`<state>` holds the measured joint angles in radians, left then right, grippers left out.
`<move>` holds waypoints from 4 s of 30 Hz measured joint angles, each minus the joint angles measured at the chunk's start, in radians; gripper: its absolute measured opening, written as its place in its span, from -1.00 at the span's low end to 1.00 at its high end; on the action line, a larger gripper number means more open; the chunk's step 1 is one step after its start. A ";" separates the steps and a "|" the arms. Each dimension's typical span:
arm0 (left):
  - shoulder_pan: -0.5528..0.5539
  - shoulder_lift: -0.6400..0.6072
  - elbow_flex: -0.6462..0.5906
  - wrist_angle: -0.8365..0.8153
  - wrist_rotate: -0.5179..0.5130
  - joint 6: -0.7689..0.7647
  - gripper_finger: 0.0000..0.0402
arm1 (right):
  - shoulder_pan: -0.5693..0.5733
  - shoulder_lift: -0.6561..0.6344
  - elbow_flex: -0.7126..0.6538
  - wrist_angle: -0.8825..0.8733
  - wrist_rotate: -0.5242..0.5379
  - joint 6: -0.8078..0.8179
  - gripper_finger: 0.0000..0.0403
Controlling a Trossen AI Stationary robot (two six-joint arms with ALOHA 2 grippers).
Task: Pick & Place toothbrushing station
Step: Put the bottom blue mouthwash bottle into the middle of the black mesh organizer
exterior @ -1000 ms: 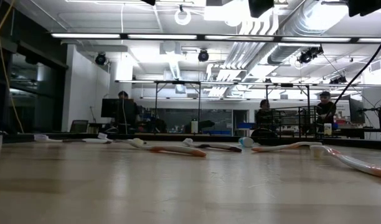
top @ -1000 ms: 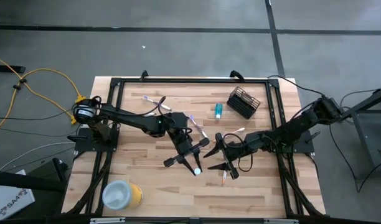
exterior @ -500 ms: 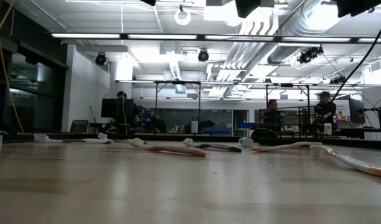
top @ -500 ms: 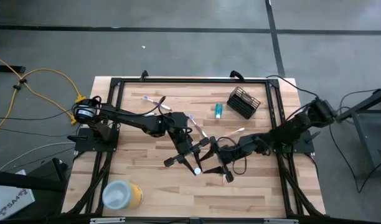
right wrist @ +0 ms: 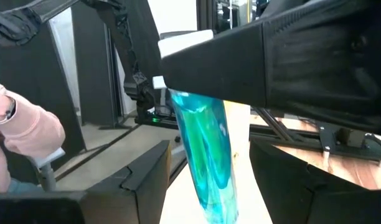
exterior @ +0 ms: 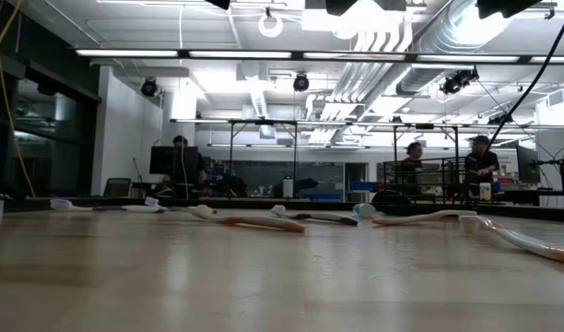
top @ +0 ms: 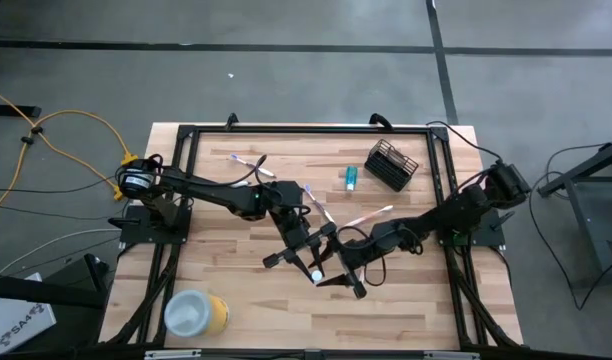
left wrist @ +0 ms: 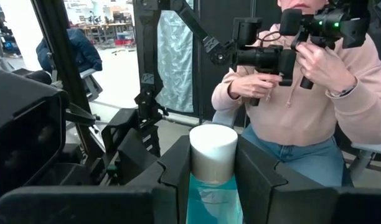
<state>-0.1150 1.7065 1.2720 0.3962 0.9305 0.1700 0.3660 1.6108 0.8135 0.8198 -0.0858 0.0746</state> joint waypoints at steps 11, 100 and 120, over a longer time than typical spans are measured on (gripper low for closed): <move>-0.003 0.000 0.000 0.001 0.007 0.014 -0.57 | 0.000 0.000 0.000 0.007 0.000 0.001 0.05; -0.039 0.032 0.000 0.117 0.018 -0.017 -0.57 | 0.001 0.000 -0.001 0.049 -0.052 0.004 0.05; -0.046 0.038 0.000 0.142 -0.067 -0.029 -0.57 | 0.001 0.000 -0.001 0.053 -0.051 0.007 0.05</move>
<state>-0.1615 1.7447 1.2720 0.5384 0.8638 0.1412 0.3668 1.6108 0.8124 0.8726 -0.1369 0.0814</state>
